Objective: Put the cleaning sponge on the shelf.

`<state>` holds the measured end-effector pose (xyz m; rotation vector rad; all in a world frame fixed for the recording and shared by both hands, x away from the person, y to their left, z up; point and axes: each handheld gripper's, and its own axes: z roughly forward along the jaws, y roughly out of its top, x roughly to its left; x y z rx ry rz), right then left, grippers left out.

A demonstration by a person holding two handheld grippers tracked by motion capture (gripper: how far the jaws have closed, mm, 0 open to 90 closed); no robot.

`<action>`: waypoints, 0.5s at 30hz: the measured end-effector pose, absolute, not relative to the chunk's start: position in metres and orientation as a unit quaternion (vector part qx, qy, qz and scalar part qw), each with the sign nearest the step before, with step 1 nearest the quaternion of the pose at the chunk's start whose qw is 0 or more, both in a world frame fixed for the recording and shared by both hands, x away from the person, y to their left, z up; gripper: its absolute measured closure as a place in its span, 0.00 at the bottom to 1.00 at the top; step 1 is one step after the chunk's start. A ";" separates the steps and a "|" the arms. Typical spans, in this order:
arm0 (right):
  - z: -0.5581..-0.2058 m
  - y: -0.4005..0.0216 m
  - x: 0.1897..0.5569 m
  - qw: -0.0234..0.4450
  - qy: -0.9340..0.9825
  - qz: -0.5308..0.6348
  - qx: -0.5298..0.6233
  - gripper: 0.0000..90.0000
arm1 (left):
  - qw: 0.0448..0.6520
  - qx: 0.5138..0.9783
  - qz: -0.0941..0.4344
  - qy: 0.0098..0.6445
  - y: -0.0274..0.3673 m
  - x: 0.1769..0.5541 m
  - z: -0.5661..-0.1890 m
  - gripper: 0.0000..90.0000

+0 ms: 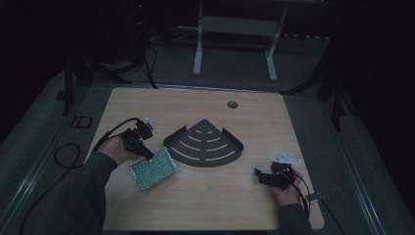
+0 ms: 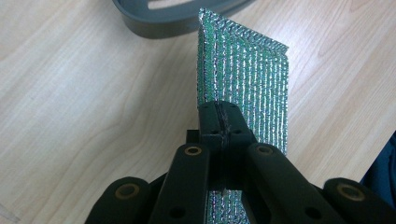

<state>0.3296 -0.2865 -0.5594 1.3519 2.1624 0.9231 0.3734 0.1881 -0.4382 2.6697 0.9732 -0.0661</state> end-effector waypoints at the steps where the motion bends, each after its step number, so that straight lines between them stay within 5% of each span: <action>1: -0.559 -0.286 0.330 0.213 0.779 0.332 0.487 0.18 | 0.151 0.928 -0.020 0.341 0.187 0.374 -0.437 1.00; 15: -0.559 -0.287 0.330 0.213 0.779 0.333 0.487 0.18 | 0.156 0.923 -0.002 0.351 0.179 0.386 -0.423 1.00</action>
